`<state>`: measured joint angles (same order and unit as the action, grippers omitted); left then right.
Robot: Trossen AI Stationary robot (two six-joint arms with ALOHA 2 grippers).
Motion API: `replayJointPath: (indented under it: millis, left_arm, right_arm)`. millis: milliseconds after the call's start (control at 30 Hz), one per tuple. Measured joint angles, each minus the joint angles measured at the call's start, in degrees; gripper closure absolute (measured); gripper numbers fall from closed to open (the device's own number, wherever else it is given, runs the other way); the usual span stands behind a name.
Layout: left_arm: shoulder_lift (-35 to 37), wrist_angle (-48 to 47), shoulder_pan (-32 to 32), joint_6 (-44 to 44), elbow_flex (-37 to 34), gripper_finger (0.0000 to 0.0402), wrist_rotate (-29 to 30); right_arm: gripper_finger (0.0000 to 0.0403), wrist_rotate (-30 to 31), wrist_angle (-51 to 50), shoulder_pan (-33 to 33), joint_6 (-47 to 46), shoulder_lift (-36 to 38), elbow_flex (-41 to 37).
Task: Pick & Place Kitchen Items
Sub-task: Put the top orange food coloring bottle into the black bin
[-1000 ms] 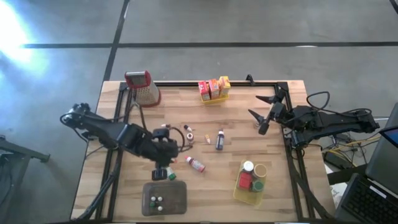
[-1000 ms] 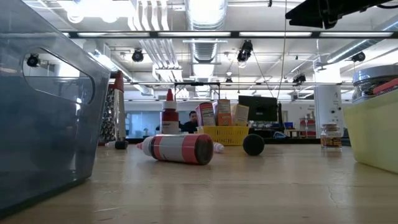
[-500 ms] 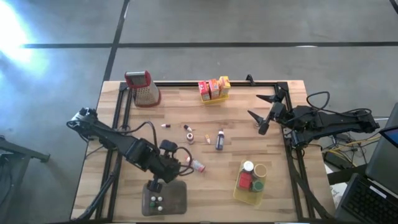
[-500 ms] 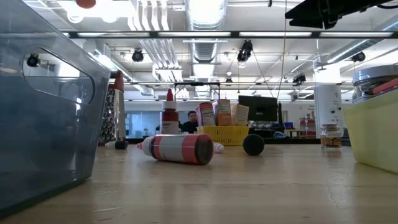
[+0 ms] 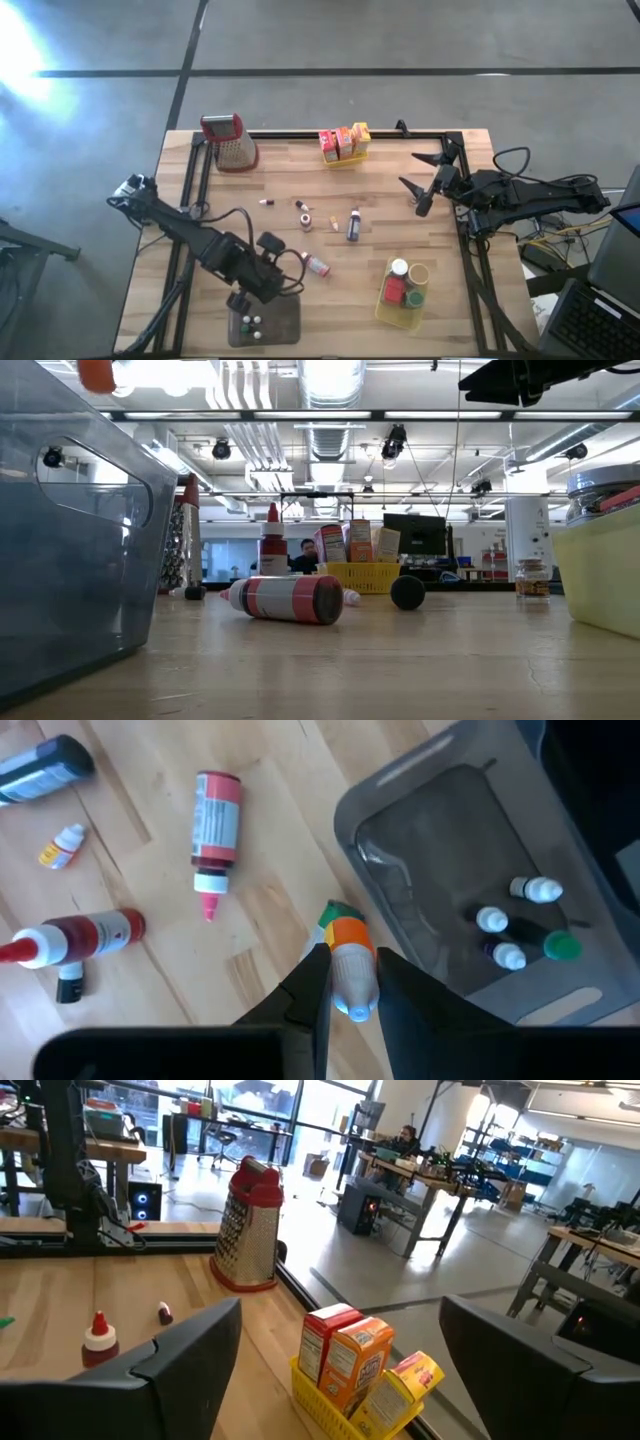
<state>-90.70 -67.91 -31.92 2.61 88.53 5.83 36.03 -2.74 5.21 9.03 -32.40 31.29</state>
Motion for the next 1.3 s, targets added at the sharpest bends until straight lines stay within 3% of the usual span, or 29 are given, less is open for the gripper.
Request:
replayJointPath:
  millis: [400, 900, 1300]
  left_arm:
    - [0.0, 4.7, -3.2, -0.1, -5.7, 0.0335, 0.1]
    - [0.0, 9.9, -9.4, 10.7, -10.8, 0.0335, -1.7]
    - [0.0, 12.4, -9.9, 14.5, -18.8, 0.0335, -5.2]
  right_arm:
    - [0.0108, 0.0, 0.0, 0.0, 0.0, 0.0, 0.0]
    - [0.0149, 0.0, 0.0, 0.0, 0.0, -0.1, 0.0]
    - [0.0177, 0.0, 0.0, 0.0, 0.0, 0.0, 0.0]
